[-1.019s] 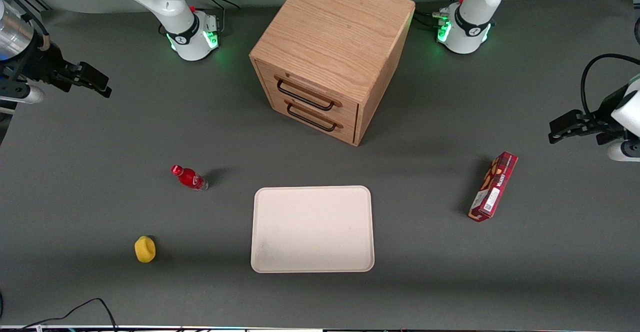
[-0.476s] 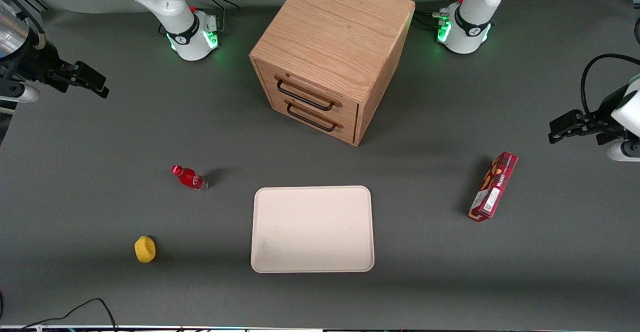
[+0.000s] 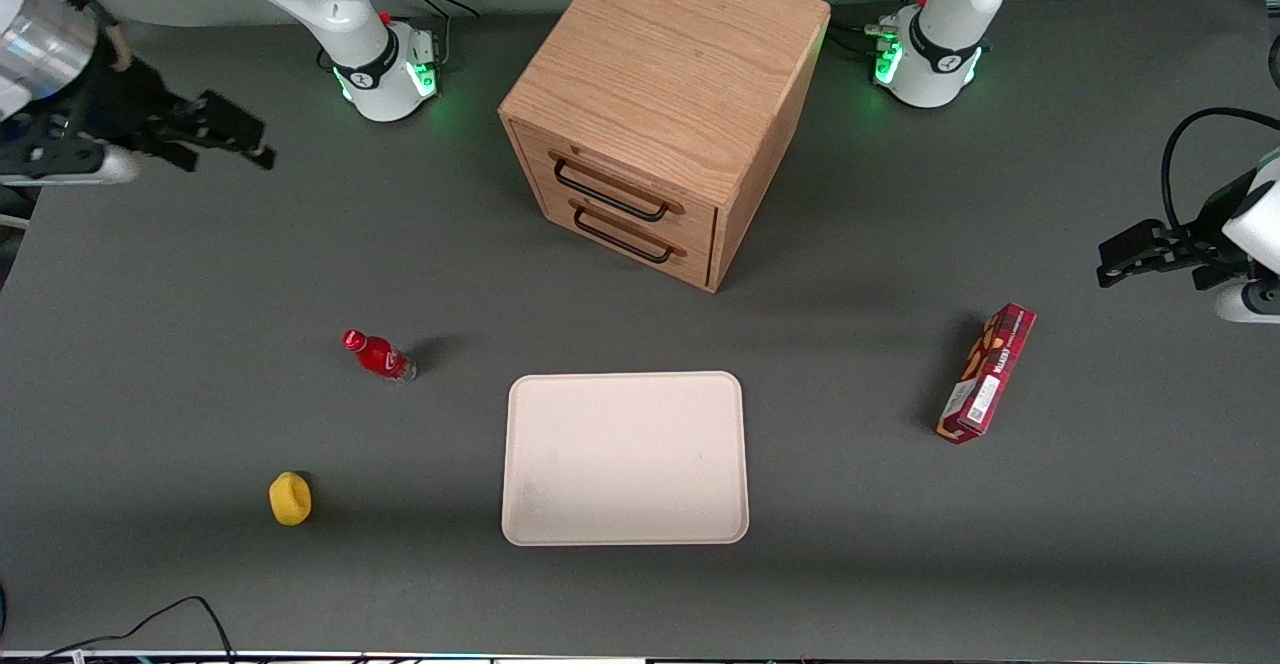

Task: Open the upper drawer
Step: 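Move the open right gripper to the upper drawer's black handle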

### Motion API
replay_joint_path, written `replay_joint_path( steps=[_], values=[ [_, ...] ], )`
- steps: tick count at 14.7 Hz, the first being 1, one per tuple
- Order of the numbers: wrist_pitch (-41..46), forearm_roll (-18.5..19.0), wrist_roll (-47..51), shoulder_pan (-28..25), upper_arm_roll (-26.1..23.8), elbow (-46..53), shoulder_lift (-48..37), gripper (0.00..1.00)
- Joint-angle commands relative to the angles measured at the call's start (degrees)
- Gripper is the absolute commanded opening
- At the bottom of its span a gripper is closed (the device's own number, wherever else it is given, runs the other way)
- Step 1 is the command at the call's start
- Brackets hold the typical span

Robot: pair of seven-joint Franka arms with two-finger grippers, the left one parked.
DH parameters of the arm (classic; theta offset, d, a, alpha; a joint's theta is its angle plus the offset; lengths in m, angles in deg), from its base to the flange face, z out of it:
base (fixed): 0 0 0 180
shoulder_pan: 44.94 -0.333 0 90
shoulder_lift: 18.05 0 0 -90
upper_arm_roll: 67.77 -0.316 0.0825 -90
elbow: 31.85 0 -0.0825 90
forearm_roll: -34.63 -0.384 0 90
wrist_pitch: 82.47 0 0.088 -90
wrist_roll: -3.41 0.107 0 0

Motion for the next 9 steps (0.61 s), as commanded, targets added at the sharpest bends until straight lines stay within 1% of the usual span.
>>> replay_joint_path(
  steps=[1, 2, 3, 4, 5, 6, 7, 9],
  values=[
    [1.12, -2.12, -9.39, -0.26, -5.93, 3.84, 3.73, 1.00],
    [0.94, -2.47, -9.59, -0.18, -8.83, 4.89, 5.66, 1.00],
    [0.85, -3.60, -9.68, -0.09, -10.52, 6.04, 8.29, 1.00],
    [0.77, -5.87, -10.29, -0.18, -12.19, 7.18, 10.58, 1.00],
    [0.50, -6.94, -10.73, -0.26, -13.94, 8.23, 13.04, 1.00],
    [0.41, -7.30, -12.56, -0.09, -16.14, 8.50, 15.93, 1.00],
    [0.24, -7.39, -16.84, -0.09, -18.16, 8.86, 17.70, 1.00],
    [-2.73, -7.39, -23.10, -0.35, -20.01, 8.60, 19.64, 1.00]
  ],
)
